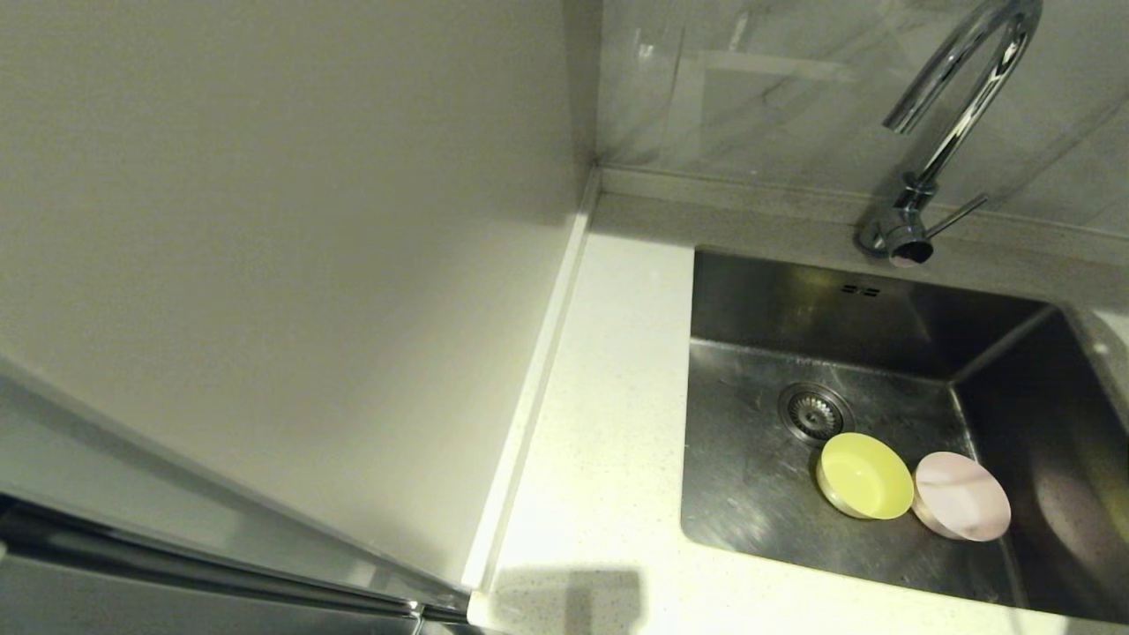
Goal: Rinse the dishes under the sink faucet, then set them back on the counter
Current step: Put a bowl back to the table from the sink
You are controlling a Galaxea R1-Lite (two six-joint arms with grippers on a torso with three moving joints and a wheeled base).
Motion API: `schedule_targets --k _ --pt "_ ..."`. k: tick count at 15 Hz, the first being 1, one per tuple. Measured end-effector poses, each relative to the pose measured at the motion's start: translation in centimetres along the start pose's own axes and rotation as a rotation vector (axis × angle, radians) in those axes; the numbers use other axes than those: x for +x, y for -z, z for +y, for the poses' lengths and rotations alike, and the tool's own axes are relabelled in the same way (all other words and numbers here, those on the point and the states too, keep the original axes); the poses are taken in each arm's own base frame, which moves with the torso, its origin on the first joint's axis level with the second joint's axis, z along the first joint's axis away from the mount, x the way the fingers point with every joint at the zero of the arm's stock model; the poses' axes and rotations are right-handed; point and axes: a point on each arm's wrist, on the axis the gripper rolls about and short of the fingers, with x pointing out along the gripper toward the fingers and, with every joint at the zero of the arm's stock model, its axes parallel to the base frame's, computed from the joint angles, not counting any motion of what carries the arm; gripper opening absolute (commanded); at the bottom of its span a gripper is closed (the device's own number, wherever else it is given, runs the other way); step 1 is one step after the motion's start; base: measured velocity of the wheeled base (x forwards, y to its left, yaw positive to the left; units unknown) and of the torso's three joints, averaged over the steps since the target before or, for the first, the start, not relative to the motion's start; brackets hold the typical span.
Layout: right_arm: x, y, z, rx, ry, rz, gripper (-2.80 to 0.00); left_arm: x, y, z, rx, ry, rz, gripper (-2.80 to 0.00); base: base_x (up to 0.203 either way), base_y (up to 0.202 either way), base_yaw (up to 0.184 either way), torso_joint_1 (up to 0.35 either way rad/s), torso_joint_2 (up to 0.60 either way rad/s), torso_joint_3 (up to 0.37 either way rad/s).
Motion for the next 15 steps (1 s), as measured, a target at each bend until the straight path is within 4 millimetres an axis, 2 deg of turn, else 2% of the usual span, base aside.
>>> schedule_targets --k 3,6,8,10,12,14,15 --pt "-0.1 0.4 -2.4 0.039 0.005 -0.001 -2.8 0.0 0.0 0.0 0.0 0.0 0.0 -2.8 0.0 0.0 0.0 0.0 0.0 0.0" --pt "-0.1 -1.5 -3.0 -0.07 0.001 -0.002 -2.8 0.0 0.0 0.0 0.0 0.0 0.0 -2.8 0.0 0.0 0.0 0.0 0.0 0.0" --pt "-0.1 -1.9 -3.5 -0.07 0.002 -0.002 -2.8 0.0 0.0 0.0 0.0 0.0 0.0 -2.8 0.0 0.0 0.0 0.0 0.0 0.0" --pt "0.0 -2.2 -3.9 0.068 0.009 -0.002 -2.8 0.0 0.0 0.0 0.0 0.0 0.0 -2.8 0.0 0.0 0.0 0.0 0.0 0.0" --pt "0.1 -3.2 -3.5 0.291 0.017 -0.002 -2.8 0.0 0.0 0.0 0.0 0.0 0.0 -2.8 0.0 0.0 0.0 0.0 0.0 0.0" --pt "0.4 -3.7 -1.8 0.521 0.02 0.004 -2.8 0.0 0.0 0.0 0.0 0.0 0.0 -2.8 0.0 0.0 0.0 0.0 0.0 0.0" --pt "0.6 -3.3 -0.7 0.649 0.019 0.009 -2.8 0.0 0.0 0.0 0.0 0.0 0.0 -2.8 0.0 0.0 0.0 0.0 0.0 0.0"
